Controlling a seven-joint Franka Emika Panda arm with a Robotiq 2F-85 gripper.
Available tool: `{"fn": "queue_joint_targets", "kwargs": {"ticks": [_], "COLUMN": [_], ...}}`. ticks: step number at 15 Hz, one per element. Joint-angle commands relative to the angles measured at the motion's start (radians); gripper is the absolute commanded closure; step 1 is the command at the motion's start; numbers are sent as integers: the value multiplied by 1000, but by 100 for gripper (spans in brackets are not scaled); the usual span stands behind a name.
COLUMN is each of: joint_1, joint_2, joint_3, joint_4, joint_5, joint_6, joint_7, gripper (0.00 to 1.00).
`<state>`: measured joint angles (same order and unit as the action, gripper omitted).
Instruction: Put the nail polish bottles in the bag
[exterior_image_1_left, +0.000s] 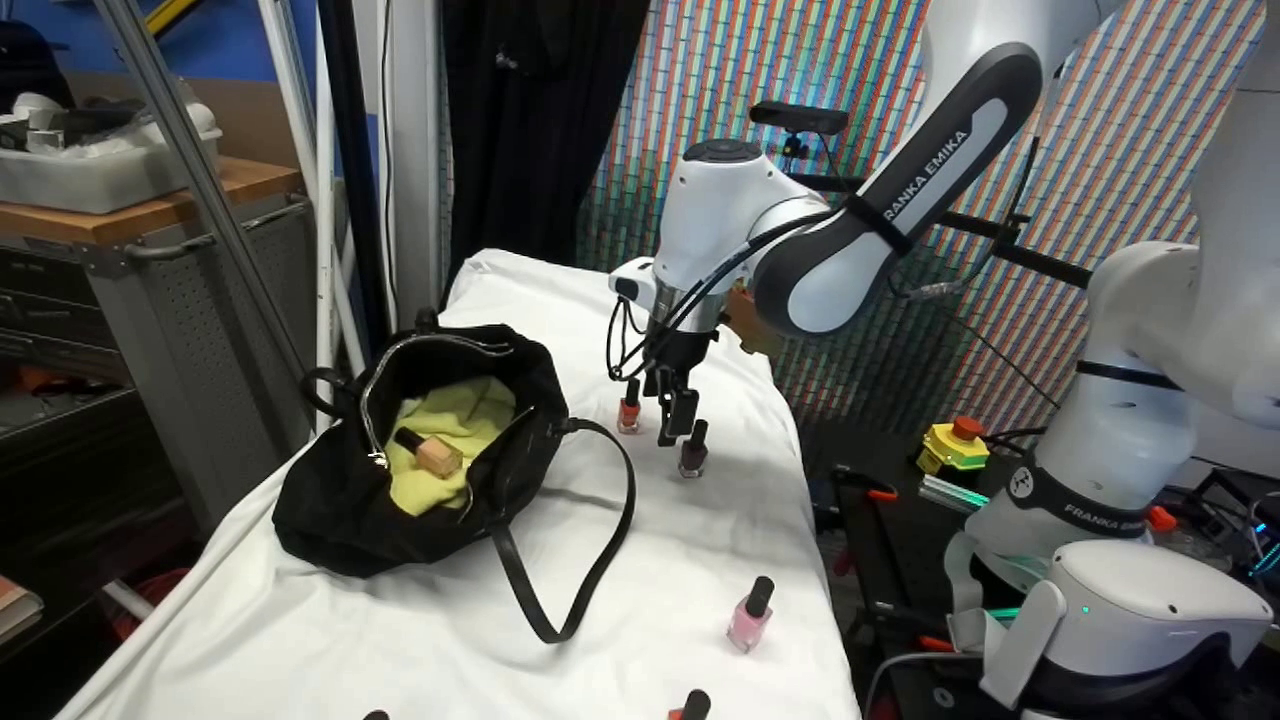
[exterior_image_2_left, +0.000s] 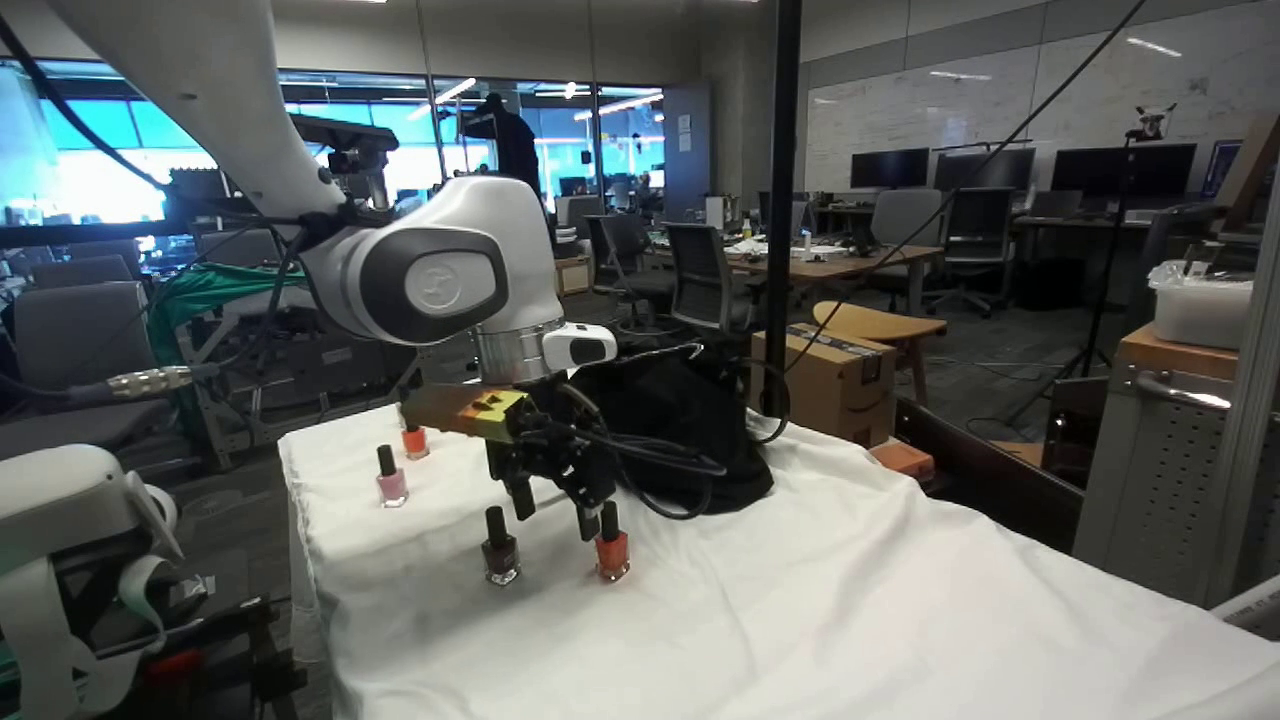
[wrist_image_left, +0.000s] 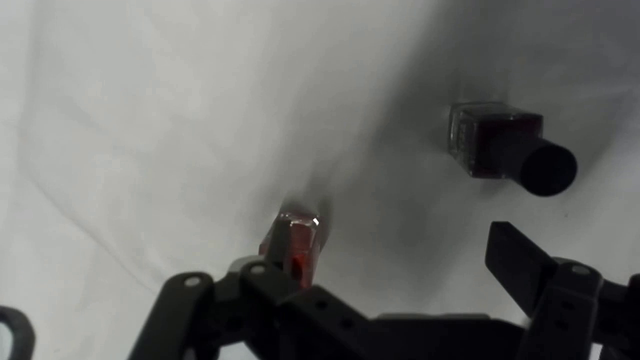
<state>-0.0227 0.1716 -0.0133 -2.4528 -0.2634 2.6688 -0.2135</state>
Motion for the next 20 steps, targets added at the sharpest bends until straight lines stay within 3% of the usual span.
{"fn": "queue_joint_targets", "kwargs": {"ticks": [1, 20], "joint_1": [-17, -14], "joint_2": [34, 71], "joint_3": [5, -5], "joint_4": [25, 61], "joint_5": [38, 17], "joint_6": [16, 38], "joint_7": [-59, -53], "gripper": [0, 0]}}
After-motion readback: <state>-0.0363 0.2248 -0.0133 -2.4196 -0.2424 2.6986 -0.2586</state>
